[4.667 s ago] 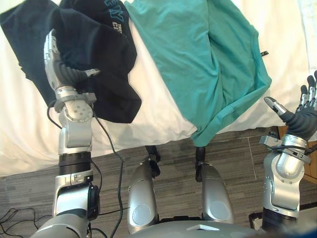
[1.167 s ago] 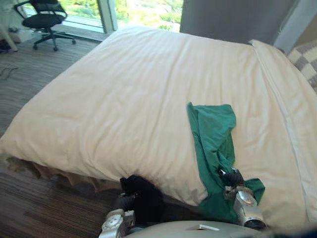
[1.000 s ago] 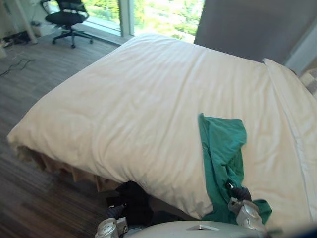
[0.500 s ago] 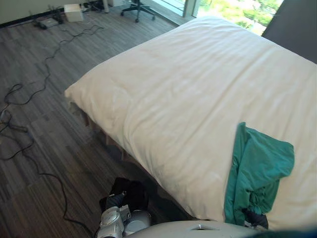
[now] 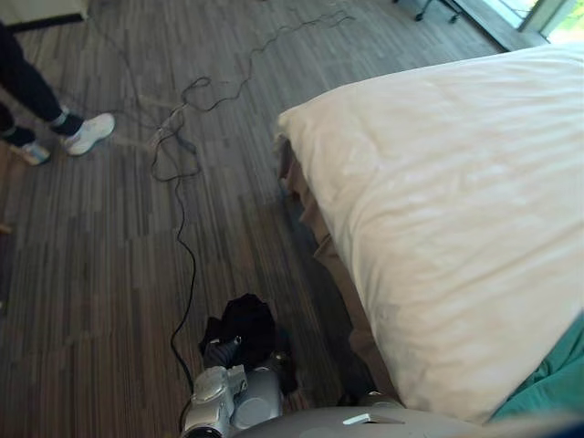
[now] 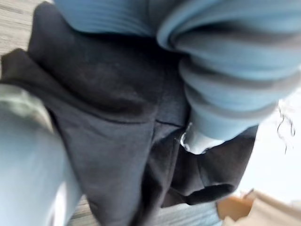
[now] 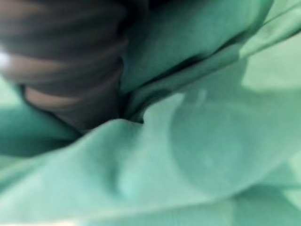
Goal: Tidy the bed and pick cloth on bed and put in laundry
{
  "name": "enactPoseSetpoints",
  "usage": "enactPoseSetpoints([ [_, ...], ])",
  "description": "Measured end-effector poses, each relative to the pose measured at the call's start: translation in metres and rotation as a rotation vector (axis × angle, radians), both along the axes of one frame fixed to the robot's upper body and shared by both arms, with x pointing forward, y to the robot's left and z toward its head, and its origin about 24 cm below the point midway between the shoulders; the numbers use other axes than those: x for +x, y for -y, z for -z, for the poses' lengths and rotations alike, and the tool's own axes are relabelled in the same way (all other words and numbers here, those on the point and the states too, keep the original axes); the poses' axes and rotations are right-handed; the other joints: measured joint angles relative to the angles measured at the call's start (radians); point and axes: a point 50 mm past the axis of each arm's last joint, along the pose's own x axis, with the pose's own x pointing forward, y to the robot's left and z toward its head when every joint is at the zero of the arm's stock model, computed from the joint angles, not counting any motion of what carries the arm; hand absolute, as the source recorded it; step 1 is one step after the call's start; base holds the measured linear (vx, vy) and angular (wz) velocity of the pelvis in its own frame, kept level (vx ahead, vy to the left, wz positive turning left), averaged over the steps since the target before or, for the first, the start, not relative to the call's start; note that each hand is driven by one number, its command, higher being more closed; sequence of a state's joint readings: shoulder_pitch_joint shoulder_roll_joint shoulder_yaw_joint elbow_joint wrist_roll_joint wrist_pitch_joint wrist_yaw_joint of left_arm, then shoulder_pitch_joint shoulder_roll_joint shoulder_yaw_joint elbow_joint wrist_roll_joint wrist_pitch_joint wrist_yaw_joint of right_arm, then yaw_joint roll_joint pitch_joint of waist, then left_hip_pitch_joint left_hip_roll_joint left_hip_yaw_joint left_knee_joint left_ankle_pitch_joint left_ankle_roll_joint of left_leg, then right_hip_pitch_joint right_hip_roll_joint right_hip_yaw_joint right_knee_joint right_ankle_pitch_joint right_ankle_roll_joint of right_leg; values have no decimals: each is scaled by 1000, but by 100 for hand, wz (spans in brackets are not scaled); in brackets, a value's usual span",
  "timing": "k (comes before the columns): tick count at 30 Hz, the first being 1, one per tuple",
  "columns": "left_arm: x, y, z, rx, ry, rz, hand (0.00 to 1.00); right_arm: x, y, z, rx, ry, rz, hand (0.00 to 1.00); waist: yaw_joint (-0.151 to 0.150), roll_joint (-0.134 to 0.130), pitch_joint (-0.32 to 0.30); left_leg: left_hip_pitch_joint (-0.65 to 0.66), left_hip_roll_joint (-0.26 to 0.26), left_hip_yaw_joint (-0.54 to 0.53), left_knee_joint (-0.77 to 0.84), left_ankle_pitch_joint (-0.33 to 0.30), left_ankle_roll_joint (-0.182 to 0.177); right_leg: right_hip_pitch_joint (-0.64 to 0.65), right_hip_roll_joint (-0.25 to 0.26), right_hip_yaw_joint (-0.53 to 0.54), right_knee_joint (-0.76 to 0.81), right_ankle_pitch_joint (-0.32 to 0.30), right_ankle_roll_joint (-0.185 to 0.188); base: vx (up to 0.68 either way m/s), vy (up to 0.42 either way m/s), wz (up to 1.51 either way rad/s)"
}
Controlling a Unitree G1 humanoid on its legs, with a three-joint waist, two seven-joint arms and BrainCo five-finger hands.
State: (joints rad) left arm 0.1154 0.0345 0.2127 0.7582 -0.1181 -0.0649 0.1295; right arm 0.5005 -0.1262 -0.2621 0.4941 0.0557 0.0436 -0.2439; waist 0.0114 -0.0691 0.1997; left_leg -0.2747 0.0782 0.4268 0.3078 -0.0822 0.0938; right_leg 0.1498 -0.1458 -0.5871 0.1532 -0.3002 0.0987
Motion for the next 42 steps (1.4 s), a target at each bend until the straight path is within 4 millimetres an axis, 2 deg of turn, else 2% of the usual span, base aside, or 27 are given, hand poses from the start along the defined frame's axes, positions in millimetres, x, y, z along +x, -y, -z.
enactPoseSetpoints([
  [2, 7, 0, -4, -1, 20, 13, 100, 4, -13, -1, 32, 34, 10, 100, 2, -17, -11, 42, -45, -68, -117, 60, 0, 12, -8, -26, 9, 41, -12, 108, 15, 76],
  [4, 7, 1, -9, -5, 54, 32, 100, 27, -31, -9, 81, 129, -80, 100, 6, -10, -8, 104, -84, -132, -279, 153, 7, 1, -11, -52, 60, 65, -15, 30, -7, 85],
  [6, 4, 2, -9, -25, 62, 38, 100, 43, -46, -15, 135, 201, -134, 100, 10, -19, -14, 132, -100, -172, -347, 190, 6, 6, -13, -67, 87, 65, -16, -8, -37, 79],
  [7, 1, 5, -10, -28, 66, 54, 100, 61, -65, -21, 195, 276, -214, 100, 16, -9, -8, 146, -108, -202, -383, 200, 1, 9, -17, -73, 112, 65, -17, -17, -48, 70],
  [8, -1, 3, -11, -22, 66, 58, 100, 68, -73, -25, 222, 307, -253, 100, 23, -17, -12, 151, -111, -213, -390, 204, 2, 11, -18, -77, 123, 66, -18, -25, -51, 59],
  [9, -2, 4, -12, -31, 72, 66, 100, 77, -85, -30, 261, 346, -308, 100, 36, -12, -14, 155, -114, -222, -401, 208, -1, 10, -22, -82, 142, 66, -19, -19, -23, 37],
  [11, 0, 6, -16, -41, 102, 71, 100, 111, -116, -50, 345, 496, -427, 100, 56, 6, -19, 154, -118, -233, -409, 208, -1, -4, -38, -86, 209, 67, -20, -15, 2, 33],
  [13, 2, 4, -23, -31, 136, 77, 100, 129, -131, -66, 379, 595, -485, 100, 63, 14, -19, 154, -124, -246, -408, 206, 2, -22, -63, -86, 273, 74, -33, 37, 49, 41],
  [14, 5, 0, -28, -15, 162, 81, 100, 138, -137, -75, 389, 644, -512, 100, 61, 16, -19, 159, -125, -254, -404, 202, 7, -49, -77, -75, 340, 89, -57, 91, 71, 46],
  [15, 6, -2, -31, -10, 172, 79, 100, 141, -138, -78, 392, 662, -519, 100, 61, 16, -19, 163, -124, -266, -404, 201, 11, -63, -82, -61, 379, 100, -75, 126, 82, 39],
  [16, 7, -5, -36, -9, 199, 72, 100, 145, -140, -82, 393, 686, -522, 100, 55, 18, -20, 171, -116, -290, -403, 199, 31, -100, -74, 1, 440, 80, -117, 109, 74, 32],
  [17, 9, -5, -38, -10, 212, 70, 100, 146, -140, -83, 392, 690, -524, 100, 51, 20, -20, 172, -112, -305, -401, 197, 33, -113, -60, 37, 440, 56, -113, 124, 86, 54],
  [19, 18, -6, -44, -6, 244, 78, 100, 149, -140, -81, 391, 683, -528, 100, 32, 21, -20, 172, -100, -350, -382, 190, 43, -157, 4, 147, 399, 16, -93, 113, 64, 61],
  [20, 20, -5, -44, -7, 249, 87, 100, 151, -141, -80, 391, 682, -529, 100, 30, 21, -20, 172, -100, -355, -374, 185, 39, -165, 9, 168, 377, 15, -94, 100, 40, 34],
  [22, 27, 9, -49, -27, 278, 122, 100, 161, -144, -76, 391, 666, -537, 100, 34, 15, -23, 191, -106, -357, -357, 167, 7, -186, 23, 221, 271, 21, -83, 101, 18, 13],
  [25, 34, 17, -57, -47, 325, 141, 100, 170, -147, -77, 384, 677, -524, 100, 35, -1, -33, 188, -128, -358, -355, 162, -2, -206, 18, 259, 174, 49, -68, 72, -29, 8],
  [26, 36, 18, -60, -52, 342, 140, 100, 171, -148, -77, 381, 681, -519, 100, 34, -14, -41, 188, -146, -356, -355, 158, -8, -203, 8, 277, 123, 104, -77, 67, -56, 10],
  [27, 36, 18, -61, -52, 347, 139, 100, 171, -146, -77, 378, 681, -514, 100, 34, -14, -43, 192, -147, -357, -354, 157, -10, -192, 9, 277, 110, 99, -74, 78, -99, -4],
  [28, 38, 23, -64, -69, 370, 131, 100, 171, -144, -76, 373, 681, -497, 100, 33, 3, -45, 199, -136, -350, -359, 153, -22, -176, 24, 279, 81, 112, -77, 61, -92, -14],
  [30, 34, 27, -65, -96, 383, 110, 100, 168, -138, -74, 366, 673, -462, 100, 34, 21, -50, 214, -125, -337, -366, 150, -26, -144, 41, 282, 31, 131, -75, 89, -119, -20],
  [34, 36, 31, -67, -102, 391, 116, 100, 167, -128, -75, 342, 685, -407, 100, 32, 17, -58, 266, -116, -314, -404, 150, -29, -97, 58, 304, -24, 145, -65, 110, -74, -20],
  [38, 45, 31, -87, -81, 481, 92, 100, 168, -118, -77, 310, 701, -366, 100, 33, 13, -60, 293, -117, -294, -404, 144, -38, -64, 58, 323, -56, 165, -43, 98, 3, -12],
  [42, 51, 29, -98, -68, 542, 94, 100, 171, -112, -86, 289, 745, -346, 100, 31, 13, -61, 309, -118, -288, -404, 136, -45, -51, 56, 326, -56, 167, -42, 36, 1, -4],
])
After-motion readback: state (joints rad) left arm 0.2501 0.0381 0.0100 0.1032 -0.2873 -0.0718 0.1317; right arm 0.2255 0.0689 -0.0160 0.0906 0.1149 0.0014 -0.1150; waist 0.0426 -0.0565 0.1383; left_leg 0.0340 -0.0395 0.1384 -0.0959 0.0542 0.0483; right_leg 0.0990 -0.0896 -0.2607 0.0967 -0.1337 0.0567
